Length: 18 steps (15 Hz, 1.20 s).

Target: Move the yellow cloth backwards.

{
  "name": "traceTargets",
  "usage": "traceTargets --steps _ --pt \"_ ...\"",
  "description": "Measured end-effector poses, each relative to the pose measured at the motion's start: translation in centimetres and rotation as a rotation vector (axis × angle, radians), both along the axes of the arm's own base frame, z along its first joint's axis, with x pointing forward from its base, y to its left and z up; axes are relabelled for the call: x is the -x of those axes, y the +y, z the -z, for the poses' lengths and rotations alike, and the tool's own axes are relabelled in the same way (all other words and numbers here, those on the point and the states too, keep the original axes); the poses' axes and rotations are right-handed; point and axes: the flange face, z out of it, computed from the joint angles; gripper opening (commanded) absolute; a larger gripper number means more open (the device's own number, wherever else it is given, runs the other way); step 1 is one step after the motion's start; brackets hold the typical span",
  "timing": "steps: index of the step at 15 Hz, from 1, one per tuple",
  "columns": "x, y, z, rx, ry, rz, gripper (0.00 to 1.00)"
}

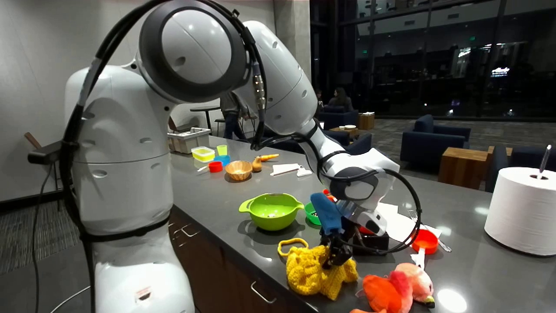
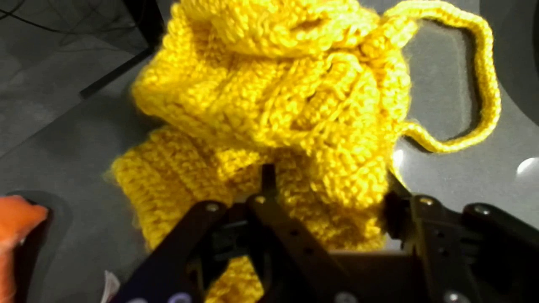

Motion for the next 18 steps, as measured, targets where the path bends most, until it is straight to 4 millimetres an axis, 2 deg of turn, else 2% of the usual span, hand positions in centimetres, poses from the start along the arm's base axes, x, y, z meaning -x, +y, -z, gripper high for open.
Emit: traceTargets --steps 3,4,14,18 --pt "-0.5 -0.2 -0.9 -0.017 0.002 0.006 0.06" --pt "-0.7 -0.3 -1.1 -0.020 0.001 0.006 0.01" --pt "-2.4 -0.5 -3.4 -0.026 -0.026 -0.004 0.01" --pt "-2.0 -0.3 -4.5 0.014 -0.019 -0.058 0.01"
